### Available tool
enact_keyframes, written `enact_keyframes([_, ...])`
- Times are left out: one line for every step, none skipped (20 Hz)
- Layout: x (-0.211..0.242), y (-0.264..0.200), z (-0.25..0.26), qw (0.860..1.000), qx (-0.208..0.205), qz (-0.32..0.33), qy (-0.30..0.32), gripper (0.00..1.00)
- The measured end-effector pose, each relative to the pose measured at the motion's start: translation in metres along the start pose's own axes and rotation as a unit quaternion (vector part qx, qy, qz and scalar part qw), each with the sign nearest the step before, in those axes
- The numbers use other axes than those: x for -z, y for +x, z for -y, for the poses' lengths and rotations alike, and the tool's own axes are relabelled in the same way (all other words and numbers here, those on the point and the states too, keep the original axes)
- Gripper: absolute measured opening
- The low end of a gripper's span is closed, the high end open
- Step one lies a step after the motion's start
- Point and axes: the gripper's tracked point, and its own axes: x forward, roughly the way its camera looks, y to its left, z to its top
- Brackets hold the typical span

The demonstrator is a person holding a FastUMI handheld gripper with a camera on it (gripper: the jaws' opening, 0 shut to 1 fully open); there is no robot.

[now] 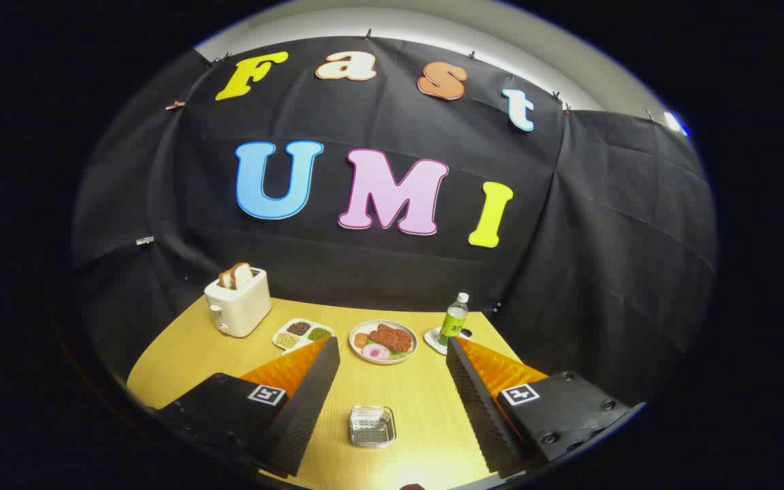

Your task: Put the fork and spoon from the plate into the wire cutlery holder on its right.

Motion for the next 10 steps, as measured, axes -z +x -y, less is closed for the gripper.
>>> enact_keyframes([0.0004,-0.0002,-0.0009,1.0,-0.001,0.0,0.0,0.98])
enact_keyframes([0.0001,-0.0006,-0.0013,1.0,-0.001,0.0,-0.001,0.98])
enact_keyframes([-0.0002,-0.0015,-0.0016,1.0,-0.002,0.0,-0.001,0.98])
enact_keyframes([0.0004,-0.0022,-0.0021,1.0,-0.002,0.0,-0.002,0.98])
enact_keyframes([0.0001,-0.0032,-0.0024,1.0,-0.002,0.0,-0.001,0.98])
enact_keyframes([-0.0006,-0.004,-0.0026,1.0,-0.002,0.001,-0.001,0.98])
enact_keyframes([-0.0008,-0.0047,-0.0027,1.0,-0.002,0.002,-0.002,0.98])
enact_keyframes([-0.0006,-0.0054,-0.0019,1.0,0.0,0.002,-0.002,0.98])
enact_keyframes([-0.0006,-0.0063,-0.0013,1.0,0.0,0.002,-0.002,0.98])
enact_keyframes([-0.001,-0.007,-0.0009,1.0,0.001,0.003,-0.001,0.98])
